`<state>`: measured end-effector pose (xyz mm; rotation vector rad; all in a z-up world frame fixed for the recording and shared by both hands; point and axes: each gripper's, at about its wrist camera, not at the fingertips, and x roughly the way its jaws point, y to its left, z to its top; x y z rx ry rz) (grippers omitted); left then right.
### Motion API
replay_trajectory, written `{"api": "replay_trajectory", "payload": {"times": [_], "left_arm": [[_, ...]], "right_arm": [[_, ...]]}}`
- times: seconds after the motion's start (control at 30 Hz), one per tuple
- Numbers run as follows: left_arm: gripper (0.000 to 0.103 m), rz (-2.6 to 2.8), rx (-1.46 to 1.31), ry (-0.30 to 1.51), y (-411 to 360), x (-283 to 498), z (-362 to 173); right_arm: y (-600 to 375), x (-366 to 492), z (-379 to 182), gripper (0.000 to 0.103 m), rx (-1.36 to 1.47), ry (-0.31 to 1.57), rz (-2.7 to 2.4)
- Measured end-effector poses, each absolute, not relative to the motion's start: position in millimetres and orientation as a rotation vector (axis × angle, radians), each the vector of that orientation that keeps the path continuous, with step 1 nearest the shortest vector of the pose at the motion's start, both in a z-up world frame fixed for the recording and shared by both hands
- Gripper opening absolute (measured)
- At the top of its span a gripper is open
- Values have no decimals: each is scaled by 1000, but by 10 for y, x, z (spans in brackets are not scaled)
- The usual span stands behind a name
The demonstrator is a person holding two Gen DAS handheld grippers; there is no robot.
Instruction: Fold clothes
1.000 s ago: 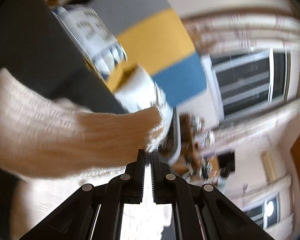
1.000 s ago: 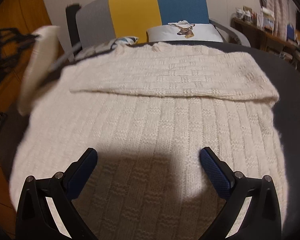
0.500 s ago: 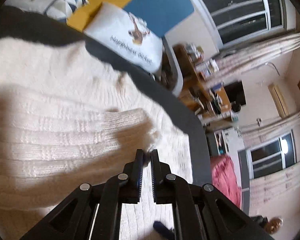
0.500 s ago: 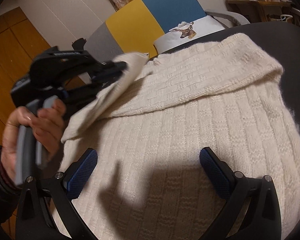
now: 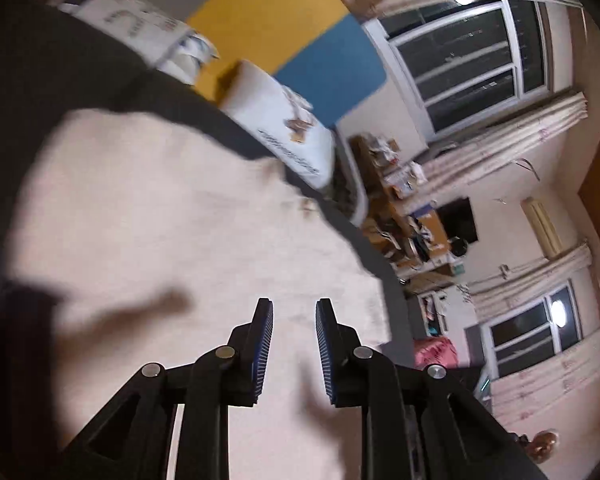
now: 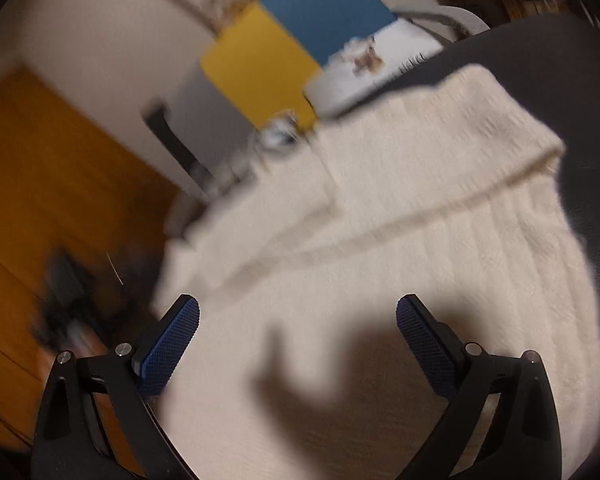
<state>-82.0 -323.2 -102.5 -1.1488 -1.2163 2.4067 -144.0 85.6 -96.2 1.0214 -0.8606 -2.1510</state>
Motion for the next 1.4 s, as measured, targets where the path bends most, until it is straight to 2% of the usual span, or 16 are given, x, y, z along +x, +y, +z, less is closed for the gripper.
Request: {"api": "replay_trajectory", "payload": {"times": [0.07,0.13,0.17,0.27,0.37,0.43,0.83,0.93,1.07,1.1,1.13,1.17,1.4], "left_arm": [[20,2421,-1180,-1238,-3353,-607,-1117],[20,2430,-1206,-1261,-3449,-446,-1203],[20,2428,-1212,-1271,-3474,-398,-1233],[20,2413,-1219,-1297,-3518,-294,-1311],[20,2398,-1217,-1319,-3559,-224,-1346],[20,2393,-1209,-1319,-3547,-245,-1337],[20,2372,-1193,-1309,-3490,-313,-1331],[20,2369,-1193,-1315,-3486,-313,-1347],[20,2365,-1123,-1363,-3542,-265,-1333],[20,2357,-1108,-1382,-3561,-260,-1331],[20,2342,-1092,-1417,-3591,-265,-1337],[20,2323,-1074,-1457,-3625,-275,-1345],[20,2221,-957,-1731,-3728,-408,-1479]], "right_arm": [[858,-1604,-906,100,972,-965,-2100],[829,-1786,-921,90,967,-1037,-2057],[806,-1889,-951,89,981,-1069,-2031],[718,-2120,-1038,84,1050,-1091,-2046],[668,-2269,-1203,63,1126,-1146,-2025],[656,-2306,-1291,36,1162,-1162,-2035],[714,-2208,-1506,37,1199,-1246,-2083],[628,-2299,-1553,43,1213,-1251,-2058],[501,-2358,-1560,44,1236,-1218,-2072],[453,-2359,-1524,37,1238,-1180,-2100],[412,-2356,-1479,10,1236,-1144,-2132],[380,-2355,-1440,7,1234,-1120,-2158],[188,-2414,-960,7,1147,-974,-2251]]}}
